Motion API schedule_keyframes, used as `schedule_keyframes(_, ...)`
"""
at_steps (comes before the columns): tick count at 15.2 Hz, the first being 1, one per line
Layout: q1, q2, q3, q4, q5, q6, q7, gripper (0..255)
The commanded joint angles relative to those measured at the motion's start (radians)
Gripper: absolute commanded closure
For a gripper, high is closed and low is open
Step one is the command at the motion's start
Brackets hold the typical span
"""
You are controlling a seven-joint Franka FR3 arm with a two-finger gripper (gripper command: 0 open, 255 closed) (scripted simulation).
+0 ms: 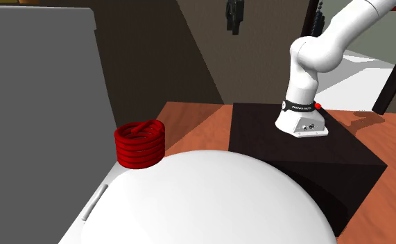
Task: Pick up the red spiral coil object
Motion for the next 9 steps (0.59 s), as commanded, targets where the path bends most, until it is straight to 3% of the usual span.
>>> schedule_keyframes(1, 0.000, 0.000, 0.000, 0.000, 0.000, 0.000, 0.000, 0)
schedule_keyframes(9, 0.037, 0.185, 0.101, -0.029, 0.049, 0.249, 0.116, 0)
